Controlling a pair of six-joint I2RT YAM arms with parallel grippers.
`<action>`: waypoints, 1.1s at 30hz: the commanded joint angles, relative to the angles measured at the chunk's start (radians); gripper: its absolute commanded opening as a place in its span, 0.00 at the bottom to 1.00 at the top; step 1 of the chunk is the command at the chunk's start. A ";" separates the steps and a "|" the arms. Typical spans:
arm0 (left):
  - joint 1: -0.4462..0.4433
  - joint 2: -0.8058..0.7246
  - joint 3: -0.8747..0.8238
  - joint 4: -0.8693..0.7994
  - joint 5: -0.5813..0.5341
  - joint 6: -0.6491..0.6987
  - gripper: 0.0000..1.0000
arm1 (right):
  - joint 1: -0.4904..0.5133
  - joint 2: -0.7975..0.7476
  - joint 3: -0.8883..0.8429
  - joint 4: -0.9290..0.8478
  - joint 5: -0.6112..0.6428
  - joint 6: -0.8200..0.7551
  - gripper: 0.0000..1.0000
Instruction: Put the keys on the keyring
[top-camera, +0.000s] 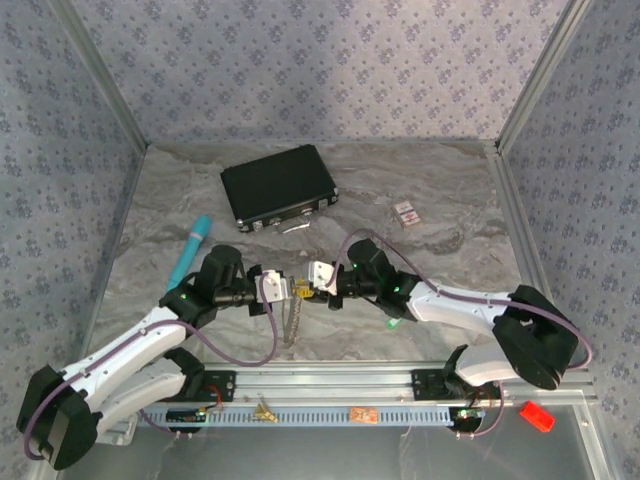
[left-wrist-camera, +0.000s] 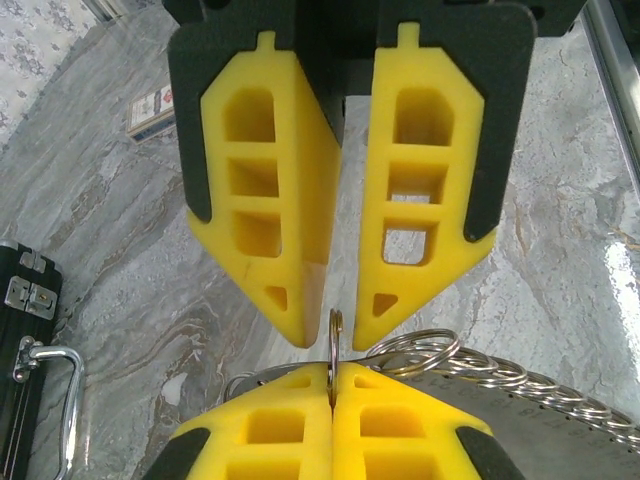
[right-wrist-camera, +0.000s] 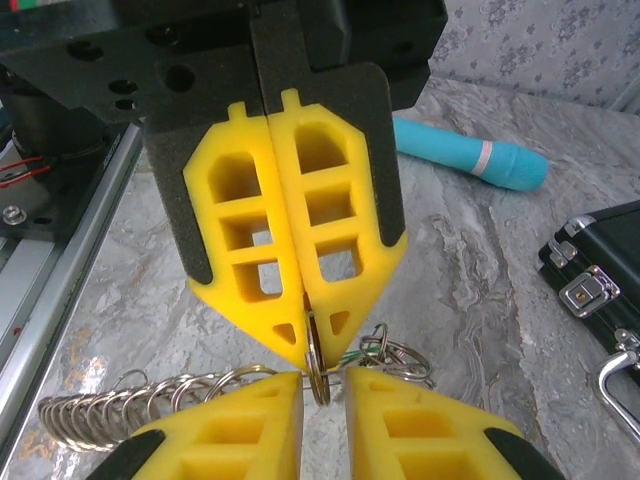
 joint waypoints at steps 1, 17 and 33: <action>-0.006 -0.014 0.020 0.034 0.006 0.013 0.00 | 0.003 -0.017 0.035 -0.061 0.015 -0.034 0.19; -0.008 -0.011 0.031 0.055 0.021 -0.039 0.06 | 0.029 0.028 0.064 -0.041 0.007 -0.030 0.00; -0.008 0.005 0.035 0.060 0.014 -0.049 0.05 | 0.028 0.029 0.054 -0.024 -0.029 -0.011 0.00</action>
